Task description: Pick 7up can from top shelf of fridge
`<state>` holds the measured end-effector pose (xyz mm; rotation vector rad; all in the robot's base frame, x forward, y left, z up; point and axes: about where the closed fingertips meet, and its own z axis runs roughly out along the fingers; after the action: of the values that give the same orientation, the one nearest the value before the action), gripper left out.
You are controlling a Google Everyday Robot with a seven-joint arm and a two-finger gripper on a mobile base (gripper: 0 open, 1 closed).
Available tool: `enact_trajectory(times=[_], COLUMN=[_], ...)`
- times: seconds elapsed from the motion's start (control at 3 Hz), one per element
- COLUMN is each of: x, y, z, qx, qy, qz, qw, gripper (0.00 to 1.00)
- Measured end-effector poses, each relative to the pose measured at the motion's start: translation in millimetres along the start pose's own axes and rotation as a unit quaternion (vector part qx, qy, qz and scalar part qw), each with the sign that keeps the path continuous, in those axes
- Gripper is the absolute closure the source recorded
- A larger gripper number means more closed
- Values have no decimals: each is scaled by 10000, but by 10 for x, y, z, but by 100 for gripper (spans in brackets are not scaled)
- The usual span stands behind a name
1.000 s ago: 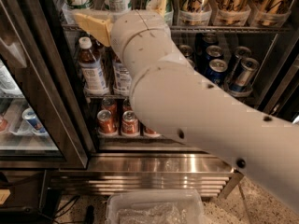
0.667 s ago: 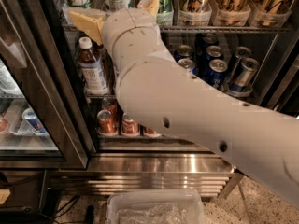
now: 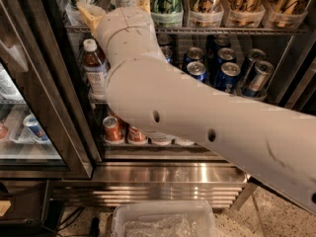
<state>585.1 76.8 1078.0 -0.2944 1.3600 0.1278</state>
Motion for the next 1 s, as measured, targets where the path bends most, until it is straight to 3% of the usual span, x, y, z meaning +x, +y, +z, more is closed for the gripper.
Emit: enact_trajectory(times=[1.0], x=[23], y=[-46], z=[170], qx=[296], qy=[-30], qz=[-361], qw=[9989], gripper=[13])
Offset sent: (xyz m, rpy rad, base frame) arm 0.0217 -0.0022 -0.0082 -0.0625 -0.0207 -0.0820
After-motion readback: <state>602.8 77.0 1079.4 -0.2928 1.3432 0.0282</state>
